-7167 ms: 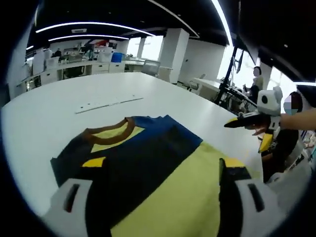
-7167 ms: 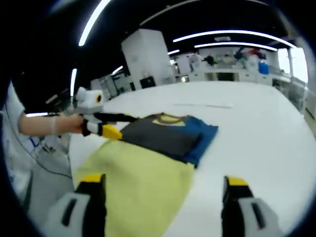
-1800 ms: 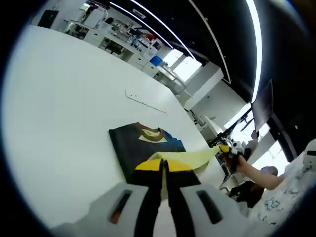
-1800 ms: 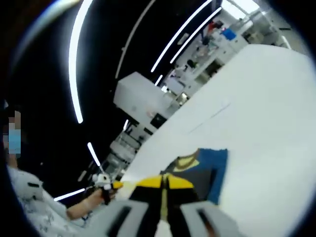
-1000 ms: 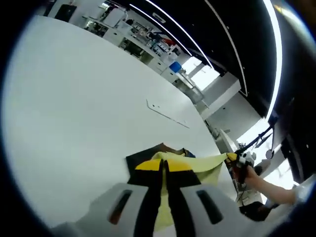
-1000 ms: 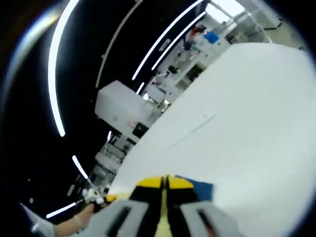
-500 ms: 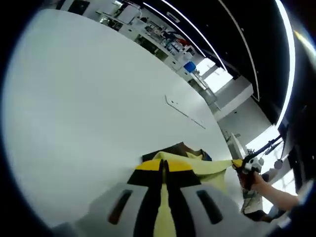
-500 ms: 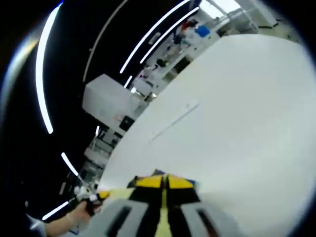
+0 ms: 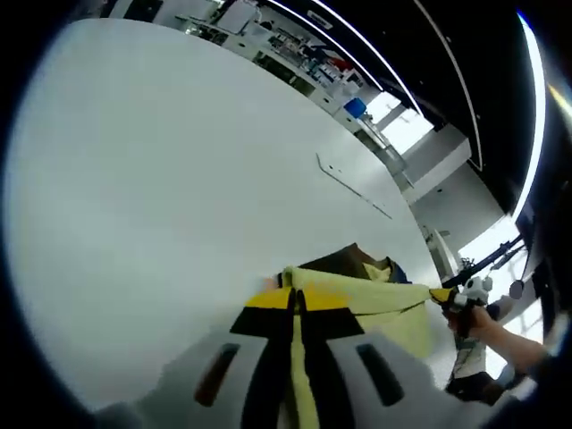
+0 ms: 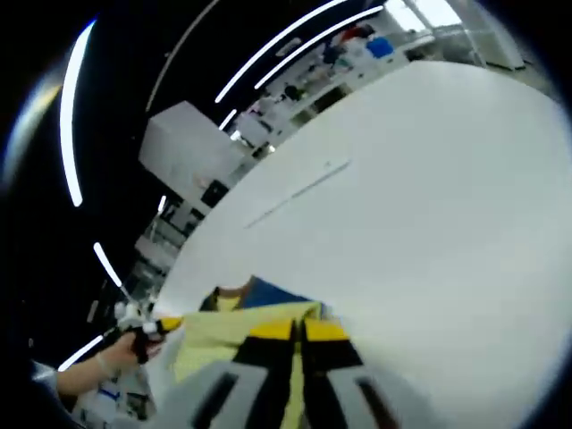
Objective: Fold the garment on the visible template until the final outline fits inside the template.
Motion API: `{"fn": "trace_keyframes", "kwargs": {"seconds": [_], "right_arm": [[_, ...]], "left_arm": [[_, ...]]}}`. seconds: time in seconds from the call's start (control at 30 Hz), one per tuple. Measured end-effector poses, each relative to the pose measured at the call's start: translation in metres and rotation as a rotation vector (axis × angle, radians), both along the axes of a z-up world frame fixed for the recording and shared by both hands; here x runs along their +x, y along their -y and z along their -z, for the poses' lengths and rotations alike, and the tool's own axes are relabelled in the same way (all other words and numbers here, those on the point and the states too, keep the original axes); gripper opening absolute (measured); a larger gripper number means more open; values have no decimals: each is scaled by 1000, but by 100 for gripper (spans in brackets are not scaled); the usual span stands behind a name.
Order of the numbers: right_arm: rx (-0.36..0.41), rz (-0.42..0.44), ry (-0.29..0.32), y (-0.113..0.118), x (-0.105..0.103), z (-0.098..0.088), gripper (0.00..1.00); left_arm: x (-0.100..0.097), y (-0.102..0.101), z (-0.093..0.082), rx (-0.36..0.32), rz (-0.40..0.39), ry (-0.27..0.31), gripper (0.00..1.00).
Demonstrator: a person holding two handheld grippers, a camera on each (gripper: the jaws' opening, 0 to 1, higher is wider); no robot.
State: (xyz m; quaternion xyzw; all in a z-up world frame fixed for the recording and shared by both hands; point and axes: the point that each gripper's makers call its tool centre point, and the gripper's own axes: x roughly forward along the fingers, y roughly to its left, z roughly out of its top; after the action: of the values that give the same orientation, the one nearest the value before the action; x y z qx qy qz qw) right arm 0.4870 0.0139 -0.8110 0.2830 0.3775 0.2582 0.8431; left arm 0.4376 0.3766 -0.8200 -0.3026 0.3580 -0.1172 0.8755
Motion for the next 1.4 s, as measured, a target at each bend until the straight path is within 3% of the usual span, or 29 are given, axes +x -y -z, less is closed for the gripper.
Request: {"fn": "trace_keyframes", "kwargs": {"seconds": [0.33, 0.43, 0.63, 0.83, 1.07, 1.2, 1.4], "right_arm": [[-32, -43, 44, -1, -5, -4, 0], [-33, -57, 73, -1, -7, -10, 7], [-44, -111, 129, -5, -16, -21, 26], [-59, -178, 163, -8, -25, -26, 51], [-105, -285, 190, -13, -40, -22, 73], [-115, -335, 218, -20, -49, -24, 82], [-116, -379, 222, -29, -55, -22, 82]], "left_arm": [[-5, 5, -6, -21, 74, 55, 0], [-7, 7, -11, -32, 99, 78, 2], [-15, 13, -19, 8, 211, 147, 24], [-24, 25, -23, 61, 349, 206, 70], [-34, 39, -32, 68, 446, 246, 80], [-38, 45, -32, 80, 499, 240, 82], [-41, 54, -31, 63, 536, 229, 81]]}}
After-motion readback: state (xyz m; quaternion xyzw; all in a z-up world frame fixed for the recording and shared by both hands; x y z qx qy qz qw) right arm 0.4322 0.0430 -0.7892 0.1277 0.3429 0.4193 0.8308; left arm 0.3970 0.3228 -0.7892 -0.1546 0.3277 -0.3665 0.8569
